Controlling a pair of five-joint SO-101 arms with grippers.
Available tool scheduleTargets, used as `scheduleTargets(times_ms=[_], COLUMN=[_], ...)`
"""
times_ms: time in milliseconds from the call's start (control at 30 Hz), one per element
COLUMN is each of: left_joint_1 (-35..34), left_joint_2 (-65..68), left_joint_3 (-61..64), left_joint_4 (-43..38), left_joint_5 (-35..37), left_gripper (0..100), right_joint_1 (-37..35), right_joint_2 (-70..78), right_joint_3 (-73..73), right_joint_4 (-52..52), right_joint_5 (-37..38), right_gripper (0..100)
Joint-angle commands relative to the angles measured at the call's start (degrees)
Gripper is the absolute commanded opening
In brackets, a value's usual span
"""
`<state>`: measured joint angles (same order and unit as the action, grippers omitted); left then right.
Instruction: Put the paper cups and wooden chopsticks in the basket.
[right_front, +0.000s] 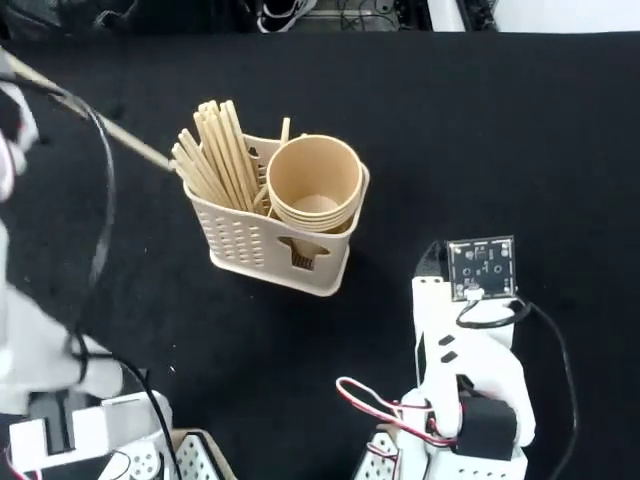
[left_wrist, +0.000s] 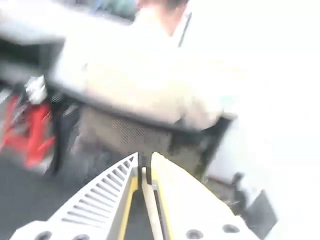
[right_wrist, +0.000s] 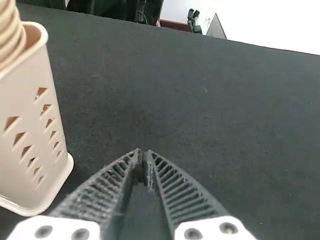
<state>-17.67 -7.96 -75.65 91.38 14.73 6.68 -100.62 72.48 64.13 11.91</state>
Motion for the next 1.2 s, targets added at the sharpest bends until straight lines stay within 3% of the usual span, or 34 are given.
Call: scheduleTargets(times_ms=[0, 267, 633, 1167], left_joint_1=[8.4, 15.9, 15.8, 16.1], left_joint_2=[-1.2, 1.0, 5.8, 12.4], left_joint_3=[-6.9, -1.8, 7.5, 7.5], left_joint_4=[-0.8, 0.0, -0.4, -3.1], left_joint_5=[-1.3, -1.1, -1.0, -1.5], left_gripper=[3, 3, 3, 4], right_joint_1=[0.5, 0.5, 0.5, 0.5], right_joint_2=[-0.5, -0.5, -0.6, -6.8], right_joint_3=[-0.1, -0.1, -0.1, 2.2], right_joint_4=[-0.4, -0.4, -0.4, 0.1], right_joint_5=[0.0, -0.1, -0.3, 0.1], right_gripper=[1.3, 1.2, 1.2, 1.2])
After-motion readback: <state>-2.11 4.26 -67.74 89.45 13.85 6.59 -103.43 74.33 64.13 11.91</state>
